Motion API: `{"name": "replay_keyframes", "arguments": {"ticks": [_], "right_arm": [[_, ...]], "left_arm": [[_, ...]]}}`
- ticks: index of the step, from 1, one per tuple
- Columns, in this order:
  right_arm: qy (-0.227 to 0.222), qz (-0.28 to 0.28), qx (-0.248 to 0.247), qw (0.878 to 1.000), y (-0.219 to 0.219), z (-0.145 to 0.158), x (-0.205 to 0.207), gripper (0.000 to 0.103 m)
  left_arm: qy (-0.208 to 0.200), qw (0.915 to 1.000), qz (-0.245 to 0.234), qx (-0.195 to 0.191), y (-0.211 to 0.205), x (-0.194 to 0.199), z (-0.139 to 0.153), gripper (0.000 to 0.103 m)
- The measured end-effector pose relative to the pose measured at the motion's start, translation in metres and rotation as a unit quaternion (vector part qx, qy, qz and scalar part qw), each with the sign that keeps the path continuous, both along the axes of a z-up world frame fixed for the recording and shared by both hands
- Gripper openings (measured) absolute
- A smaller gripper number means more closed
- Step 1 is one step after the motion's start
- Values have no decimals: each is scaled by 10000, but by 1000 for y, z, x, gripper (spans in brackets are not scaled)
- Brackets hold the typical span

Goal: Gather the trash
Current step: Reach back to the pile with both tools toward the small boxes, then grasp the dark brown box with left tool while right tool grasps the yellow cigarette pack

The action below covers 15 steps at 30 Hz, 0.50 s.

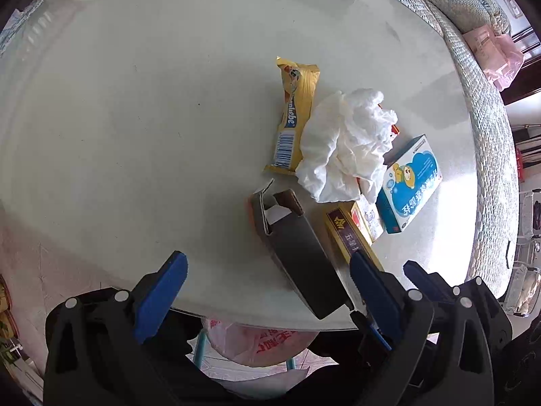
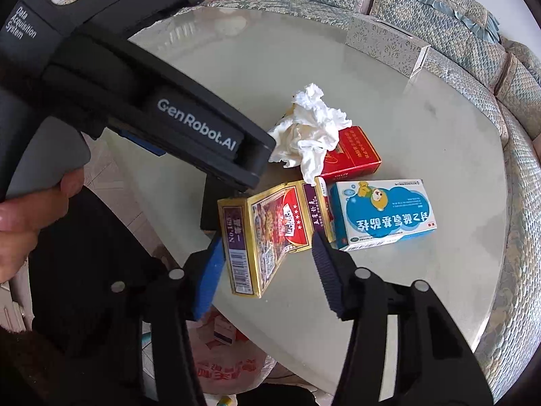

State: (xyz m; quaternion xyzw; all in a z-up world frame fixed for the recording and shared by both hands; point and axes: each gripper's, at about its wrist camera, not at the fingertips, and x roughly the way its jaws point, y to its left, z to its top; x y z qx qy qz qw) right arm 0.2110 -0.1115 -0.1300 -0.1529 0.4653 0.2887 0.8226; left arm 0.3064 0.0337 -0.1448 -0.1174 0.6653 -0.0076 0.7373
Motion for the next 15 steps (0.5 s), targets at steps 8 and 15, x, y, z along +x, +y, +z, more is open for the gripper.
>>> {"name": "replay_keyframes", "arguments": {"ticks": [8,15], "right_arm": [[67,-4,152,9999,0,0,-3,28],[127,-3,229,9997,-1,0,1,24]], "left_arm": [[153,9987,250,-414,5,-3,-10,78],[316,9969,429,-575,6,-4,-17,61]]}}
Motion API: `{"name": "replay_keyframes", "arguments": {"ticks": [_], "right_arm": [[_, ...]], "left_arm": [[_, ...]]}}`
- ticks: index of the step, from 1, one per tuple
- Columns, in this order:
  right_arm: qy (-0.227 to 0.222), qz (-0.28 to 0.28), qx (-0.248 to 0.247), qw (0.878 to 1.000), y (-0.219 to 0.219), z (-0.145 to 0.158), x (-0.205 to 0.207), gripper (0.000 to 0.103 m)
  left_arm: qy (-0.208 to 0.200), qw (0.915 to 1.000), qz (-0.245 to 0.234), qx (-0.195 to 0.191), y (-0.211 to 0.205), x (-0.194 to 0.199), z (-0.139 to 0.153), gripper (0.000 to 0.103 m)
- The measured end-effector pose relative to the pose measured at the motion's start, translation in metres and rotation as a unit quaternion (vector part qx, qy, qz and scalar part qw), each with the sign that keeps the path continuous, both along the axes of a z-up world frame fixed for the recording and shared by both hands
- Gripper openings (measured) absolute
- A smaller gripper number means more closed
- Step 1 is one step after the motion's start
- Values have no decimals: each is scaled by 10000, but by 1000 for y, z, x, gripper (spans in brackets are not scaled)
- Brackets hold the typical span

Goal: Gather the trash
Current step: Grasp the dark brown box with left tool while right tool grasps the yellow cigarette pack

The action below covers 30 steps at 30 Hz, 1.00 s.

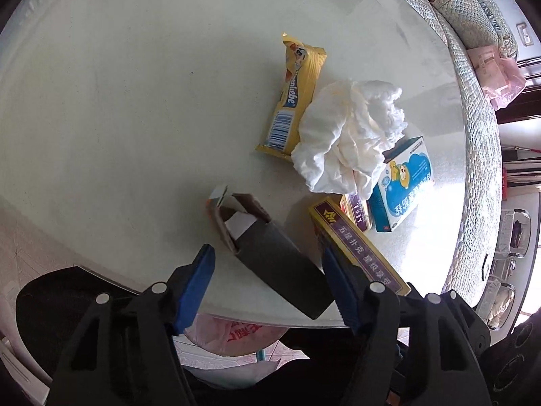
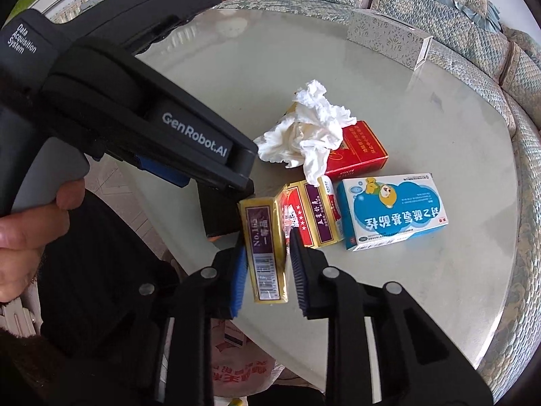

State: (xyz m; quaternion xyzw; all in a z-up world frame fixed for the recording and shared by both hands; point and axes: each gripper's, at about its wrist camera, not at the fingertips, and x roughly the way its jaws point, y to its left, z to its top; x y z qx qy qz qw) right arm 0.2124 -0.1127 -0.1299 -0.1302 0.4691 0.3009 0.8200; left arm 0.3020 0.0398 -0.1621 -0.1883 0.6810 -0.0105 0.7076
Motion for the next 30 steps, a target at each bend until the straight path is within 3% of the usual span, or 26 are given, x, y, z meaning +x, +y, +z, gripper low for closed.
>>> {"name": "replay_keyframes", "arguments": {"ticks": [9,13,15,21,30], "right_arm": [[6,-14,32,10000,-1,0,2,24],[8,-38,37,10000,-3,0,2,24],[26,-56,46,10000,-5,-1,2,24],[26,-88,50,9999,-7,1,2,22],[-92,-225,-23,9997,-12,11,-1,21]], "left_arm": [[171,9978,431,-480,8,-7,-10,59],[199,9967,528,-590,11,-8,-12,36],[260,9961,514,-662,10,-9,-17,33],[179,9975,411,-543,6,-11,-15,26],[-106,9994,-4,-315,-3,-19,-1,26]]}}
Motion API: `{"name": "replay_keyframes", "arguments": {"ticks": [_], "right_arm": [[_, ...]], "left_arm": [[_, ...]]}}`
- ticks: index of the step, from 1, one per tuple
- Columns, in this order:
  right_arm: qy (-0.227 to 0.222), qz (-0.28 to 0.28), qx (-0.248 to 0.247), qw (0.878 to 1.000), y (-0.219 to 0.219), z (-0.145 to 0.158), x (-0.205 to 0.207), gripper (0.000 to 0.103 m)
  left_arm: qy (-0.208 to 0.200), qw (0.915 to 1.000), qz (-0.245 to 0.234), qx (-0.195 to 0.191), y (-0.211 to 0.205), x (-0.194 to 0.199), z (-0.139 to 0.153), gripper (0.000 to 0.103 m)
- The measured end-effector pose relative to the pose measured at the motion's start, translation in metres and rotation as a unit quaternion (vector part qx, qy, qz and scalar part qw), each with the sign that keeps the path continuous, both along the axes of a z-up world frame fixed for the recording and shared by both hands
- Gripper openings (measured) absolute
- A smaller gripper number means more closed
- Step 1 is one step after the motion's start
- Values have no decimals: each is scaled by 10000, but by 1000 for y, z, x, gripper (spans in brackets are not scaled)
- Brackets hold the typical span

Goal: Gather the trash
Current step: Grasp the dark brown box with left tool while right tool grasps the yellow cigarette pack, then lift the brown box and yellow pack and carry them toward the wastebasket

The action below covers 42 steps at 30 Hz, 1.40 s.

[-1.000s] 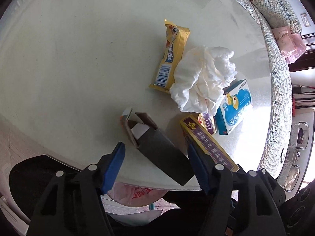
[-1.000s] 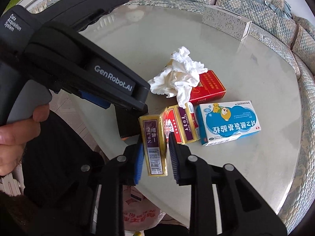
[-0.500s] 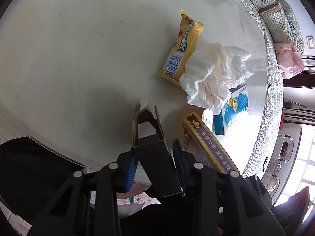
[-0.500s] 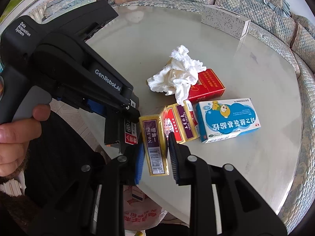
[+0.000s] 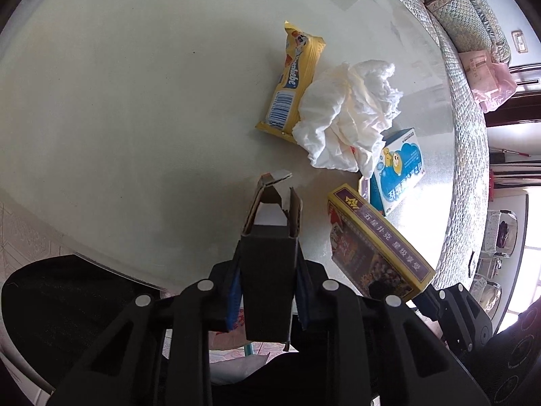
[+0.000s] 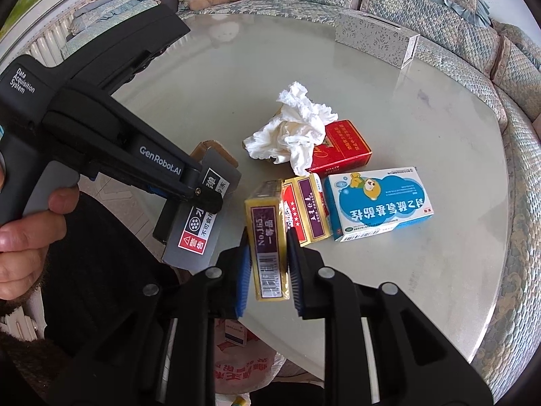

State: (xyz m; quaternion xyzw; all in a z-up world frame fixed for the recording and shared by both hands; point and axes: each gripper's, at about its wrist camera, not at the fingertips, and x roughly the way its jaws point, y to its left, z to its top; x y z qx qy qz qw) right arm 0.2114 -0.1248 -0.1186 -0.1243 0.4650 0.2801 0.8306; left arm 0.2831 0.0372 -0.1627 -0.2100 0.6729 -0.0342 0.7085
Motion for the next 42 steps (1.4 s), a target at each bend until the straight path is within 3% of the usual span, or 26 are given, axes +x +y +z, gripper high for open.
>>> {"name": "replay_keyframes", "arguments": {"ticks": [13,30,42], "right_arm": [[-246,-417,-208,9986,-19,24,-15,20],[-911,-948,-275,9909,-56,88,-63,20],[-891,-846,-286,9920,-52,87,-117,20]], "left_arm": [[-535,9970,-475,306,4,-25,28,26],[-1520,9773,-1214,836,-9,-77,99,26],[-1598,9715,-1517,871,-19,-117,99,26]]}}
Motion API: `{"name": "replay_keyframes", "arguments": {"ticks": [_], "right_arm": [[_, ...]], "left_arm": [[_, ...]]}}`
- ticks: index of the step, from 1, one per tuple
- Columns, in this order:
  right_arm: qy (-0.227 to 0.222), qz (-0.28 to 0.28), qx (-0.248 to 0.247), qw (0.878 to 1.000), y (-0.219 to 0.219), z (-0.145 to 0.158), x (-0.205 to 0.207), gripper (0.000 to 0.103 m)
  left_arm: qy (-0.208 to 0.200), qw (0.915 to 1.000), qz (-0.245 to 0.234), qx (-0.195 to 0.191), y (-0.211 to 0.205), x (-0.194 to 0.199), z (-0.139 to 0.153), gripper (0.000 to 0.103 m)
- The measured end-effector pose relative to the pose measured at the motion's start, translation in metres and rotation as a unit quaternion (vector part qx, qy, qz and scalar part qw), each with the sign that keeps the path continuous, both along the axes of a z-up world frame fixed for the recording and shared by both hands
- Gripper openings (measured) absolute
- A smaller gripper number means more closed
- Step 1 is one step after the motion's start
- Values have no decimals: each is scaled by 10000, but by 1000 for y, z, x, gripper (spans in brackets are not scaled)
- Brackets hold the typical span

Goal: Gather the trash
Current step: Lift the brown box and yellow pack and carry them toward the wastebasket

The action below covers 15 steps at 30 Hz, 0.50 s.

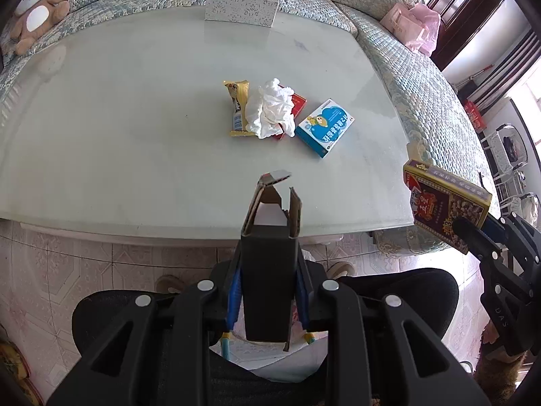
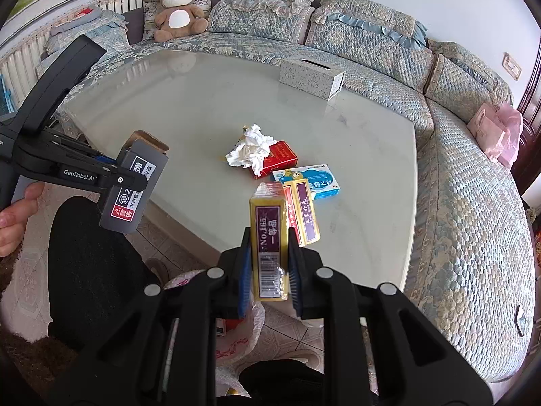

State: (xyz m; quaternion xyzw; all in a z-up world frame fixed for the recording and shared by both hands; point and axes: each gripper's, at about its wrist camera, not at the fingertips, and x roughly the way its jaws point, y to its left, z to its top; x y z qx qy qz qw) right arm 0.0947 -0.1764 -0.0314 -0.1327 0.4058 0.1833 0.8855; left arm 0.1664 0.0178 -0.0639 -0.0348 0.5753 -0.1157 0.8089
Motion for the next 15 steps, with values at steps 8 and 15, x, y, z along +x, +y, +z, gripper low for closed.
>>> {"name": "replay_keyframes", "arguments": {"ticks": [8,15], "right_arm": [[101,167,-104,9998,14,-9,-24,19],[224,279,-106,9993,22,-18,-41,19]], "left_arm": [[-9,9995,-288,130,-16,-24,-10,26],[65,9983,-536,224,-28,-42,-29,26]]}}
